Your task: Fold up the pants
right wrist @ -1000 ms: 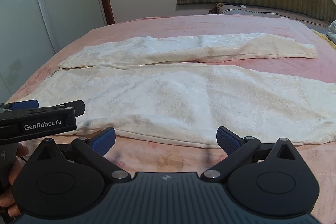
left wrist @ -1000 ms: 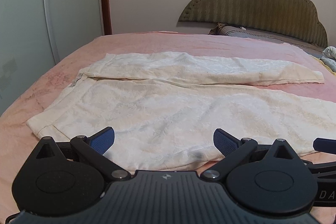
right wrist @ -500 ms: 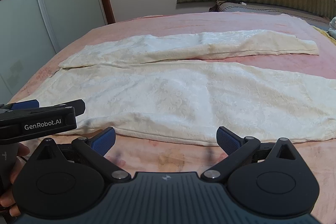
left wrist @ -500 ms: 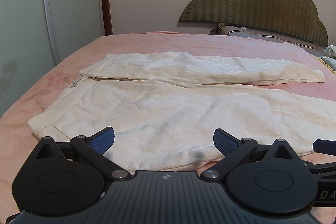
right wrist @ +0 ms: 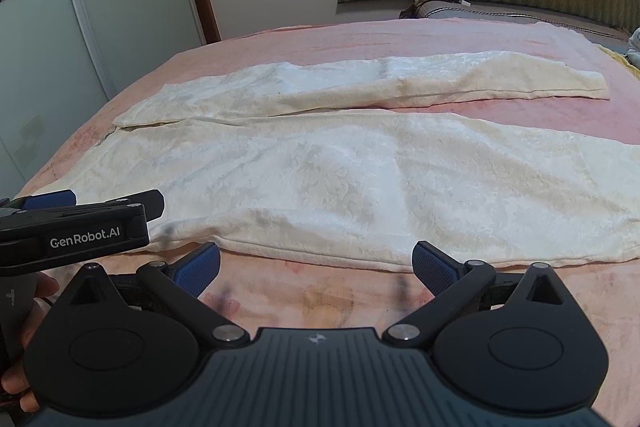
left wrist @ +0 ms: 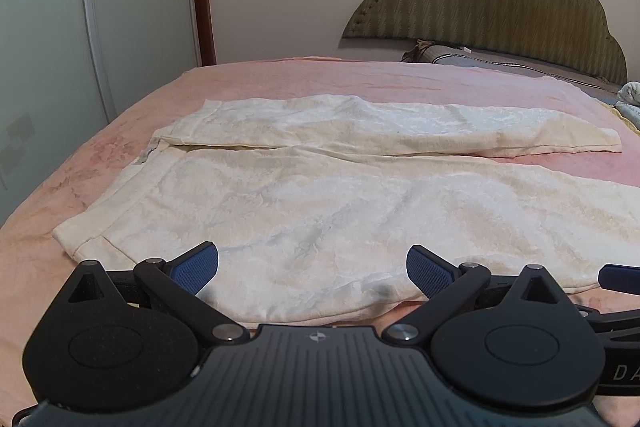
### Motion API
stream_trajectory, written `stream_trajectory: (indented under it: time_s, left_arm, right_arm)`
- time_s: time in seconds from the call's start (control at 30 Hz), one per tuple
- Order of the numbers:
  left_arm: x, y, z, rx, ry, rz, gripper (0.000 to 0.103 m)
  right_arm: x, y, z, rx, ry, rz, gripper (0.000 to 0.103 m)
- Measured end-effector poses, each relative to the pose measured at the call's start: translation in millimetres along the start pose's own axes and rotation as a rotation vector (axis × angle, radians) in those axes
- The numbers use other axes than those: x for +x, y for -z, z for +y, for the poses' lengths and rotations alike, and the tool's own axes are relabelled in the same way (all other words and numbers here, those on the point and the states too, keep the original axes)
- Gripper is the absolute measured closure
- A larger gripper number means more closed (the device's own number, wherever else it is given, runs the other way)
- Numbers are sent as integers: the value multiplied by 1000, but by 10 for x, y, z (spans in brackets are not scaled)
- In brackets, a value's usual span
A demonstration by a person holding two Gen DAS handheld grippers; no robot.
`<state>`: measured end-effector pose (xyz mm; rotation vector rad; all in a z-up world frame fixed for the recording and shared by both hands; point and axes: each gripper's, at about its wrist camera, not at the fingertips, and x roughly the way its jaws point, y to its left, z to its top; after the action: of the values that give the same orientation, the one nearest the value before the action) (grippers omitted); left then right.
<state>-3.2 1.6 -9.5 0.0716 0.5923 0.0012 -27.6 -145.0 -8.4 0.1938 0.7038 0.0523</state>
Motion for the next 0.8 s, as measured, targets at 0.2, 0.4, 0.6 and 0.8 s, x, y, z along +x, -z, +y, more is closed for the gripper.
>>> stream_trajectory:
  time_s: [0.2,0.4,0.6,0.8]
  left_arm:
    - [4,0,18,-2,-2,3,1]
    - [45,-117,46,19,-21,-20,1]
    - [198,-270,138,17,-56,-24,1]
    - [419,-393,350,-5,-99,-29,1]
  right_arm:
    - [-9,12,-5,-5,-8,-7,0]
    - [-89,-102,77,-120,-58,-74,0]
    - [-132,-393,283,-361,-28,-199,0]
    - [24,-606,444,-574,-38,-376,0]
